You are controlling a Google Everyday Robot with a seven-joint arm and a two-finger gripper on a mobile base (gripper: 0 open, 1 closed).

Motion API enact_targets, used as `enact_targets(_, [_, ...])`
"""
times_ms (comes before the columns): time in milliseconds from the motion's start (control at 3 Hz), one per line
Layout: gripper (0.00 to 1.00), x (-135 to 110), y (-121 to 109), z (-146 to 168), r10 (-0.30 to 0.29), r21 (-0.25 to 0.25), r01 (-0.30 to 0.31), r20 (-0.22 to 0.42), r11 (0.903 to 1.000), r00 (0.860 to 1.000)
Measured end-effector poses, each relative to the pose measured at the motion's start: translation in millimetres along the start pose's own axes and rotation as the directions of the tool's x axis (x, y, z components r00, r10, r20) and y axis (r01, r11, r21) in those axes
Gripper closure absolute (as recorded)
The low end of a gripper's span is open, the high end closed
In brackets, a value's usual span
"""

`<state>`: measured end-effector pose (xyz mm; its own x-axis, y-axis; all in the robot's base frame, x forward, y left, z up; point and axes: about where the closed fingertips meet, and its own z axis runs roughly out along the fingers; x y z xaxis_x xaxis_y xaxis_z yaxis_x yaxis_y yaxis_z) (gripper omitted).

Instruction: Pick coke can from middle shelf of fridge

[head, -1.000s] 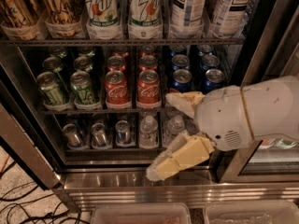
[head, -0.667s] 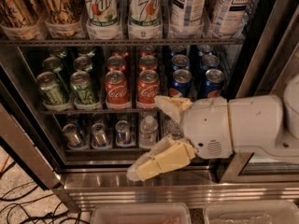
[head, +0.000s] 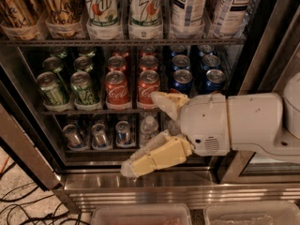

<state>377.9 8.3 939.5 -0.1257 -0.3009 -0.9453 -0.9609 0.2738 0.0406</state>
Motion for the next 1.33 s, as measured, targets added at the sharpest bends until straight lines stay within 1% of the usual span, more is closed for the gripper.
enact_targets(333, [0.00, 3, -11, 2, -0.057, 0.077, 0.056, 0.010, 0.9955, 0.998])
enact_targets(667, [0.00, 17, -32, 3, -0.117, 0.241, 0.109, 0.020, 0.9644, 0.993])
enact_targets(1000, [0.00, 27, -58, 0, -0.143, 0.364, 0.107, 0.072, 0.9254, 0.987])
enact_targets(1333, [0.00, 35, -79, 0, -0.201, 0.416, 0.128, 0.136, 0.9003, 0.970])
